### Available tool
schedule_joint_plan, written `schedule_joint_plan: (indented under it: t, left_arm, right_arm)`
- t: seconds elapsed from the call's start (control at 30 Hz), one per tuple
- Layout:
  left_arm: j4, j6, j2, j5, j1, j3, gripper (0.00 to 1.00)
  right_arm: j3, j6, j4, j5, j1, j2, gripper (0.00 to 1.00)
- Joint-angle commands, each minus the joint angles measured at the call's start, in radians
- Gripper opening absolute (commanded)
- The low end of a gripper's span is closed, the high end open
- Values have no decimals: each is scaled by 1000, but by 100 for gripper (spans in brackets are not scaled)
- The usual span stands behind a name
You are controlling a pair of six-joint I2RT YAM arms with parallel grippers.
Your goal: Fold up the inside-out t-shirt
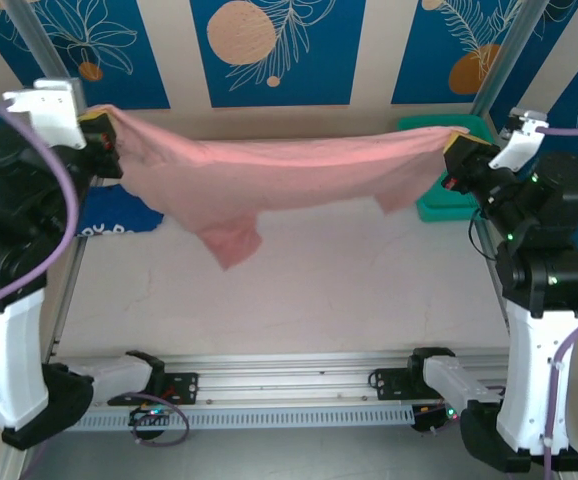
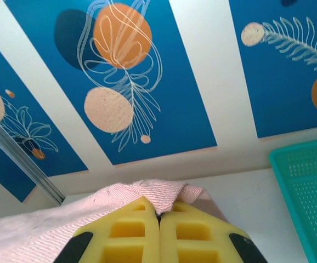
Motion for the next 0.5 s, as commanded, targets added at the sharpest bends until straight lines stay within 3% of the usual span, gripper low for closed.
schedule_joint_plan:
  t: [0.0, 0.27, 0.47]
  left_arm:
    - [20, -25, -80, 54, 11, 31, 0]
    - [1, -55, -185, 136, 11, 86, 0]
    - [-32, -32, -64, 83, 10, 223, 0]
  right_arm:
    - [66, -24, -34, -2, 0, -61, 0]
    - [175, -16, -113, -13, 1, -153, 0]
    - [249, -27, -118, 1, -6, -123, 0]
